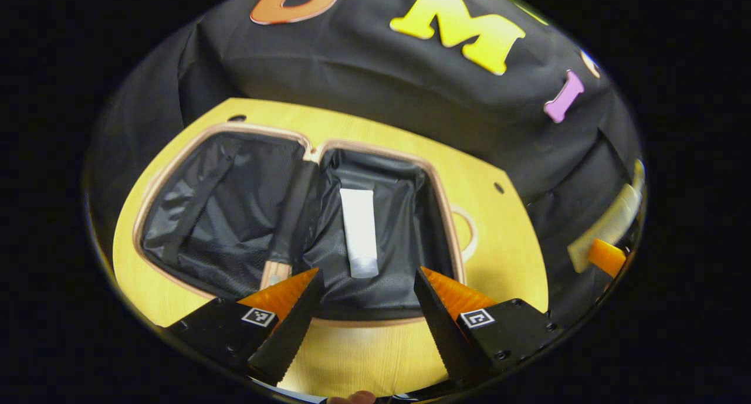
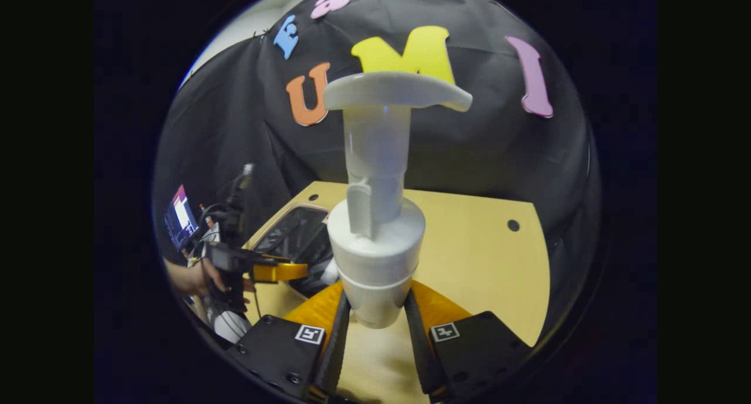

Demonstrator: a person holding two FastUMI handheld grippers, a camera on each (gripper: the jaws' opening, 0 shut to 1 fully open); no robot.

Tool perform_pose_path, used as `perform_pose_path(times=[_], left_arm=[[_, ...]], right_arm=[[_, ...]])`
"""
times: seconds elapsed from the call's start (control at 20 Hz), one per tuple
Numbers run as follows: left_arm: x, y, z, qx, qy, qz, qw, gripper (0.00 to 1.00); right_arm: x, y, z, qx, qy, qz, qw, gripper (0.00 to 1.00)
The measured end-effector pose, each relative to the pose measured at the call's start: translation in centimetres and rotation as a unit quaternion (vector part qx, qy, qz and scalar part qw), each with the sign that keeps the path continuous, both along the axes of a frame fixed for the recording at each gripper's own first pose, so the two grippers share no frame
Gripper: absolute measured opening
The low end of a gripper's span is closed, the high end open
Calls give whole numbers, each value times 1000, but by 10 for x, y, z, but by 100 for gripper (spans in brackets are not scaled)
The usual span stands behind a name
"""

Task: First open the suitcase, pack the skin care products into it, and then close the suitcase.

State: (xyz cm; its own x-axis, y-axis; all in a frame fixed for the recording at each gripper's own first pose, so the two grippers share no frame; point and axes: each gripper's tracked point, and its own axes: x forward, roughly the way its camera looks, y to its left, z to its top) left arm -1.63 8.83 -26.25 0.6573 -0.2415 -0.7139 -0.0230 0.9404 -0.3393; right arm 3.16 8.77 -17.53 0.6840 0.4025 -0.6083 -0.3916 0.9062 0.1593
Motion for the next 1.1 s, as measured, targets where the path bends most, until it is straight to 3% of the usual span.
perform_pose_path(times=[0.05,0.1,0.25,0.35,0.6,0.85,1.0,1.1], left_arm=[[-26,20,26,-11,-50,23,998,98],[-37,32,28,-7,-61,34,998,98],[-73,72,36,10,-76,71,994,98],[-96,91,34,-10,-68,103,992,98],[-127,125,20,-20,-47,135,990,98],[-129,159,20,-12,-55,154,987,97],[-124,164,30,-2,-71,144,987,98],[-125,169,34,6,-81,143,986,98]], right_arm=[[22,43,-21,-1,28,22,999,48],[30,60,-34,-2,45,33,998,48],[48,104,-90,-26,98,69,992,46],[59,120,-129,-17,169,60,984,48],[84,112,-198,-37,279,-39,959,46],[94,118,-221,-36,378,-187,906,46],[93,112,-232,-63,391,-211,893,46],[94,112,-234,-80,384,-215,894,46]])
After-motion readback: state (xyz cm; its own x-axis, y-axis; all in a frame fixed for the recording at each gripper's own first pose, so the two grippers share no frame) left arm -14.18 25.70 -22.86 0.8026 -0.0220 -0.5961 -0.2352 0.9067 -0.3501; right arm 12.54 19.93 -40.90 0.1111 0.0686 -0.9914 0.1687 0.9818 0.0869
